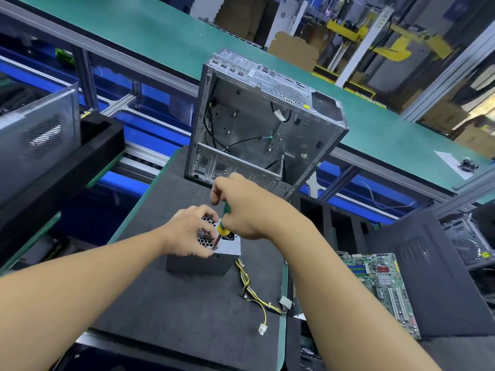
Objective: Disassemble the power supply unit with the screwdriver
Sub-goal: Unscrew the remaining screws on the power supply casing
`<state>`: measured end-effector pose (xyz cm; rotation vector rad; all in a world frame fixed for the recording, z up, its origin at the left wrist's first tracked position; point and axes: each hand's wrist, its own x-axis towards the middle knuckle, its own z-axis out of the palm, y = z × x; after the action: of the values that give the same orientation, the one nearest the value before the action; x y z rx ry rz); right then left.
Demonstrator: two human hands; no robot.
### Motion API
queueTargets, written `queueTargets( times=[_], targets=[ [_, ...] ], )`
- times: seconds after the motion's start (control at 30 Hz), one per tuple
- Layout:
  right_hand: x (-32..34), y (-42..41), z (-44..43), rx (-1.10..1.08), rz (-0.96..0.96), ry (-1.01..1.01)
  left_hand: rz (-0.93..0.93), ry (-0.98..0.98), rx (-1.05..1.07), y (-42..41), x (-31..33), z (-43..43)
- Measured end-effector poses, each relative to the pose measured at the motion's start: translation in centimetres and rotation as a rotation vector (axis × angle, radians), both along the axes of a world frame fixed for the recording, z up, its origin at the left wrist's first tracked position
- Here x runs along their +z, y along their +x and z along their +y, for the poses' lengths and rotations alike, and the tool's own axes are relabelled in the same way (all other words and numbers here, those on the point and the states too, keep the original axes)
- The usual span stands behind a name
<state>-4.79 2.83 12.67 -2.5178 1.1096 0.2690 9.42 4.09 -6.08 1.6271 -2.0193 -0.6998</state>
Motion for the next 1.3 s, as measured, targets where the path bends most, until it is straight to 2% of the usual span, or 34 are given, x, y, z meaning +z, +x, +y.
queueTargets(
  times=[0.33,0.67,0.87,1.03,1.2,1.3],
  targets=[
    [0.7,-1.2,0.1,-0.034,-0.035,-0.003,-0.06,0.1,-0.118,0.0,1.7,-0.3],
    [1.8,-2.7,-0.5,-0.092,-0.125,-0.055,-0.141,0.015,-0.064,-0.7,2.0,-0.3],
    [2.9,-5.4,-1.0,-0.191,-0.171,-0.12,0.183,0.142,0.099,-2.9,3.1,-1.0],
    [3.0,-9.4,-0.6,-0.285,-0.101,-0.122,0.402,0.28,0.082,-7.4,2.7,-1.9],
    [2.3,-15.0,0.7,-0.445,-0.045,-0.121,0.539,0.419,0.103,-14.4,1.7,-2.6],
    [1.6,-18.6,1.9,-0.58,-0.069,-0.136,0.595,0.565,0.095,-18.7,0.8,-1.9]
  ],
)
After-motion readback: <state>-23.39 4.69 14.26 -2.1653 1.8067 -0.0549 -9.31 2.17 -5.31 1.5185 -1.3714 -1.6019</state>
